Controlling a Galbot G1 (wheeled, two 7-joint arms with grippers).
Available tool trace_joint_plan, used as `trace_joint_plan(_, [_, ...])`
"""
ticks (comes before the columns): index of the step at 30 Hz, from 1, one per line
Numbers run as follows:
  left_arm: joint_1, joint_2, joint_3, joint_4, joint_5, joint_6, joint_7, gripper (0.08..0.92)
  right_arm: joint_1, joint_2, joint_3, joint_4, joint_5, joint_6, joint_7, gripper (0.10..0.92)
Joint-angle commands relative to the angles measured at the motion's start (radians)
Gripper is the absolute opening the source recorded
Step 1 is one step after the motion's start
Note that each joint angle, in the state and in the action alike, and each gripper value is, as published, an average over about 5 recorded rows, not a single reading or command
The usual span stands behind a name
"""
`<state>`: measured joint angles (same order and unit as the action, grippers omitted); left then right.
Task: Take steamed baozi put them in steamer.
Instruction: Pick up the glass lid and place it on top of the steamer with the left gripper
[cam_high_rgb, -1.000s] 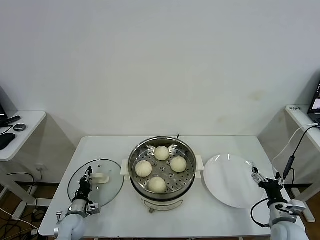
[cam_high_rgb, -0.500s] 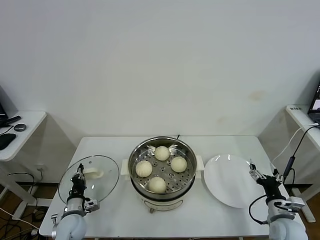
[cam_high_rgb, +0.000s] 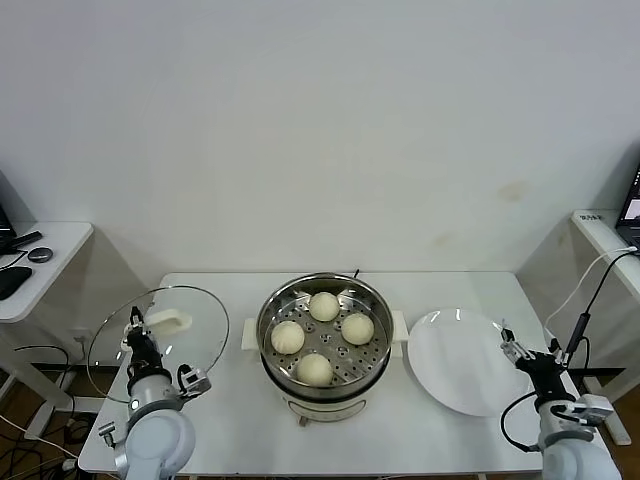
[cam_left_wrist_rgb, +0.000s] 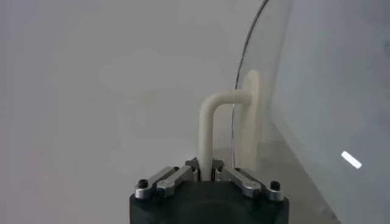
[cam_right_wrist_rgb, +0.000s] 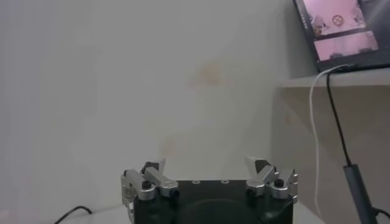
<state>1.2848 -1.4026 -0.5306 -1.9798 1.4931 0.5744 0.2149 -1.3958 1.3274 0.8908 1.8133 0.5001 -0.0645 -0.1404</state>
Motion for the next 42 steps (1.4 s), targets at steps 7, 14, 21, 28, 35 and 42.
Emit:
trace_joint_plan(7, [-0.045, -0.075, 0.333, -0.154, 0.177, 0.115, 0.159, 0.174, -0.017, 0.03, 0.007, -0.007, -0.051, -0.002, -0.002, 0.823])
trace_joint_plan(14, [-0.112, -0.085, 0.491, -0.087, 0.15, 0.116, 0.171, 0.174, -0.023, 0.039, 0.005, -0.012, -0.081, -0.002, -0.003, 0.823])
trace_joint_plan(21, [-0.215, -0.105, 0.625, -0.02, 0.06, 0.118, 0.183, 0.174, -0.024, 0.049, -0.001, -0.016, -0.097, -0.003, -0.002, 0.823])
trace_joint_plan(28, [-0.271, -0.144, 0.667, 0.069, 0.031, 0.118, 0.152, 0.174, -0.025, 0.061, 0.0, -0.025, -0.108, -0.001, -0.002, 0.823])
trace_joint_plan(35, [-0.295, -0.163, 0.665, 0.138, 0.053, 0.118, 0.121, 0.174, -0.024, 0.06, 0.006, -0.025, -0.108, -0.002, -0.002, 0.823])
trace_joint_plan(42, [-0.274, -0.178, 0.668, 0.174, 0.121, 0.117, 0.095, 0.174, -0.015, 0.063, 0.006, -0.035, -0.107, -0.001, -0.003, 0.823])
